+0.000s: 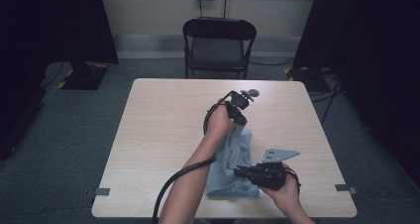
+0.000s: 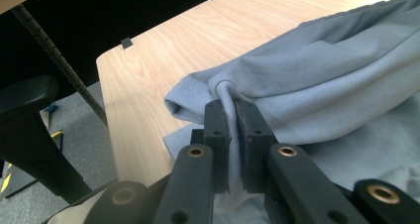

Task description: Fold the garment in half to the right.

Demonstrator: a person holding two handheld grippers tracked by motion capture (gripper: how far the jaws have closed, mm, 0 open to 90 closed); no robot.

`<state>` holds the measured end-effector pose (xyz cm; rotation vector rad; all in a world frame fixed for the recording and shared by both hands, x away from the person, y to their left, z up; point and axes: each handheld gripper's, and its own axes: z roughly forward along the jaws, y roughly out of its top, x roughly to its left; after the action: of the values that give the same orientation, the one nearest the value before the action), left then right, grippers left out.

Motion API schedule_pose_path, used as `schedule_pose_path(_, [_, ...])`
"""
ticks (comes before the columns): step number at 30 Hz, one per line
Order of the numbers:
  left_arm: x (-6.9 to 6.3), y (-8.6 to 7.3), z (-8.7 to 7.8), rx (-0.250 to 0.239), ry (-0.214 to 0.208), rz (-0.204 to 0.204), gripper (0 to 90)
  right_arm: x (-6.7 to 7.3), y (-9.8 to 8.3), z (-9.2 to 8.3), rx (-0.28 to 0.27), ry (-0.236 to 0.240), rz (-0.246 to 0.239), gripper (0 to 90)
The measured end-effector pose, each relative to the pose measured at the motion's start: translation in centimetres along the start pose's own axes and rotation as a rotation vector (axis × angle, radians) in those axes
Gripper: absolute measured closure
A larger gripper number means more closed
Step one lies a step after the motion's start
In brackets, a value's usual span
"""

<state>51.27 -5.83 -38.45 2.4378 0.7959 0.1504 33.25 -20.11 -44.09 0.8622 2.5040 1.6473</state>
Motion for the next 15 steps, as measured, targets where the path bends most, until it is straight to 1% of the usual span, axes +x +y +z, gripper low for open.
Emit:
schedule_pose_path(5, [-0.5,0.4,0.9,0.013,-0.004,-0.002,81.9,-0.3,-0.7,-0.4,0.008,-0.009,0.009,84.4])
schedule_pose_path(6, [-0.6,0.5,1.1,0.016,-0.005,0.004,81.8,-0.4,-0.8,-0.5,0.006,-0.01,0.012,84.4])
schedule_pose_path(8, [-0.8,0.6,1.4,0.017,-0.01,0.004,81.8,-0.6,-1.0,-0.7,0.002,-0.011,0.018,84.3])
schedule_pose_path(11, [-1.1,0.9,1.6,0.021,-0.011,0.011,81.8,-0.8,-1.3,-0.9,0.001,-0.012,0.026,84.2])
schedule_pose_path(12, [-1.2,0.9,1.7,0.018,-0.012,0.005,81.8,-0.8,-1.4,-1.0,0.003,-0.015,0.025,84.2])
schedule_pose_path(14, [-1.3,1.0,1.9,0.023,-0.012,0.011,81.7,-1.0,-1.6,-1.1,0.003,-0.017,0.028,84.2])
schedule_pose_path(15, [-1.4,1.0,2.0,0.022,-0.012,0.007,81.7,-1.0,-1.7,-1.2,0.002,-0.02,0.03,84.2])
